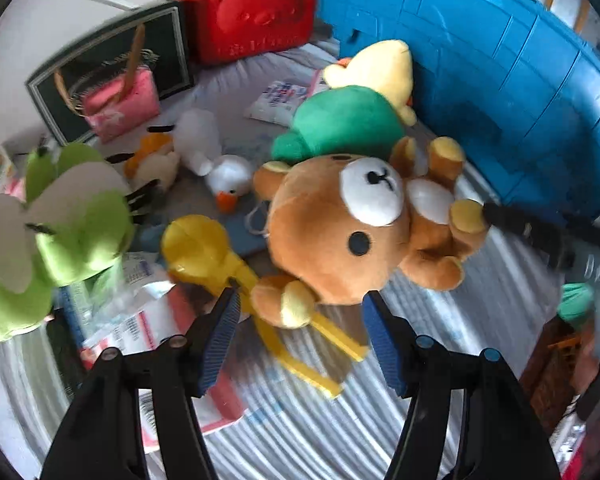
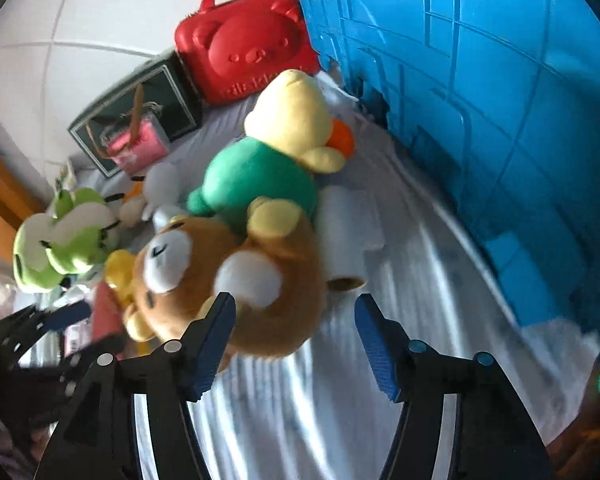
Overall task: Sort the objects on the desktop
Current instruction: 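Grasp the brown teddy bear plush with both grippers together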
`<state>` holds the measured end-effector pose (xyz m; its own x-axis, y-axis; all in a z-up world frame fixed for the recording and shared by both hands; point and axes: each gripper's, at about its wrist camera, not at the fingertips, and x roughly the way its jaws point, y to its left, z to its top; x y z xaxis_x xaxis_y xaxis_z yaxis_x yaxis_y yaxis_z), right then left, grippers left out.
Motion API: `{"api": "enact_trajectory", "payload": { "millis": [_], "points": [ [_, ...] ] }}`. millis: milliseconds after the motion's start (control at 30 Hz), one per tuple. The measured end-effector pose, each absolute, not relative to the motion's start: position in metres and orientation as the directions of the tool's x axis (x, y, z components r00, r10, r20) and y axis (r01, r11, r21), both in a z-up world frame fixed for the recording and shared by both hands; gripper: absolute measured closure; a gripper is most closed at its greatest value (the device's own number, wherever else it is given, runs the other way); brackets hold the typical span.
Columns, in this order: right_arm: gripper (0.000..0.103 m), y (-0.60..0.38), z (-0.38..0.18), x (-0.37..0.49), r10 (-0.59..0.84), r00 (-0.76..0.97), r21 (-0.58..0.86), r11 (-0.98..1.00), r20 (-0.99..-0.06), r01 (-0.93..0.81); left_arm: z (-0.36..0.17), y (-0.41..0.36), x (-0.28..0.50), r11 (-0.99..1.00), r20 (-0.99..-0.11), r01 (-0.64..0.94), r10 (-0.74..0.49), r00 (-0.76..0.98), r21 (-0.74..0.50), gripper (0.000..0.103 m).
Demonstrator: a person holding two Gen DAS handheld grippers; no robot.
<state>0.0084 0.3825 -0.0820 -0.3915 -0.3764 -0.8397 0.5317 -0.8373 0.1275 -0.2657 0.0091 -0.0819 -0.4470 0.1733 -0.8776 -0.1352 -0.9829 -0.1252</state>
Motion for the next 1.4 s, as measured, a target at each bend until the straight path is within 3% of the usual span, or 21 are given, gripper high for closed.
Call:
{"api": "enact_trajectory", "payload": {
  "millis": [67, 267, 367, 433, 600, 700, 900, 933, 1033, 1267, 1400],
  "points": [
    [0.056, 0.373, -0.089, 0.012, -0.368, -0.364, 0.125, -0.829, -0.855, 0.545, -0.085, 0.012, -0.272, -0.975, -0.873, -0.167, 0.208, -0.440, -0.148, 0.041],
    [0.061, 0.381, -0.118, -0.001, -0.289, -0.358, 0.097, -0.878, -0.888, 0.468, -0.104, 0.033, -0.285, -0.973, -0.892, -0.221, 0.154, -0.426, -0.062, 0.041],
    [0.061, 0.384, -0.119, -0.002, -0.284, -0.361, 0.089, -0.877, -0.888, 0.471, -0.111, 0.038, -0.292, -0.966, -0.893, -0.246, 0.175, -0.414, -0.075, 0.040],
    [0.058, 0.383, -0.117, -0.005, -0.289, -0.365, 0.093, -0.877, -0.885, 0.471, -0.113, 0.040, -0.297, -0.959, -0.890, -0.267, 0.201, -0.410, -0.094, 0.038],
    [0.052, 0.369, -0.119, -0.014, -0.299, -0.355, 0.104, -0.872, -0.886, 0.478, -0.122, 0.045, -0.309, -0.955, -0.897, -0.288, 0.192, -0.398, -0.077, 0.020],
    [0.038, 0.363, -0.120, -0.019, -0.288, -0.361, 0.091, -0.875, -0.887, 0.476, -0.127, 0.047, -0.318, -0.951, -0.901, -0.301, 0.187, -0.392, -0.067, 0.011],
    [0.036, 0.359, -0.126, -0.028, -0.292, -0.346, 0.109, -0.880, -0.891, 0.462, -0.136, 0.052, -0.333, -0.945, -0.897, -0.319, 0.199, -0.395, -0.069, 0.006],
    [0.050, 0.358, -0.127, -0.028, -0.304, -0.334, 0.123, -0.876, -0.892, 0.467, -0.136, 0.053, -0.334, -0.944, -0.893, -0.324, 0.203, -0.402, -0.069, 0.009],
    [0.058, 0.352, -0.121, -0.020, -0.285, -0.347, 0.086, -0.867, -0.894, 0.490, -0.131, 0.052, -0.329, -0.940, -0.881, -0.335, 0.209, -0.425, -0.061, 0.020],
    [0.074, 0.355, -0.073, 0.010, -0.353, -0.399, 0.075, -0.821, -0.846, 0.566, -0.083, 0.037, -0.293, -0.951, -0.807, -0.301, 0.227, -0.545, -0.065, 0.021],
    [0.078, 0.359, -0.019, 0.030, -0.418, -0.467, 0.048, -0.783, -0.779, 0.621, -0.038, 0.028, -0.276, -0.959, -0.736, -0.268, 0.244, -0.631, -0.088, 0.021]
  ]
}}
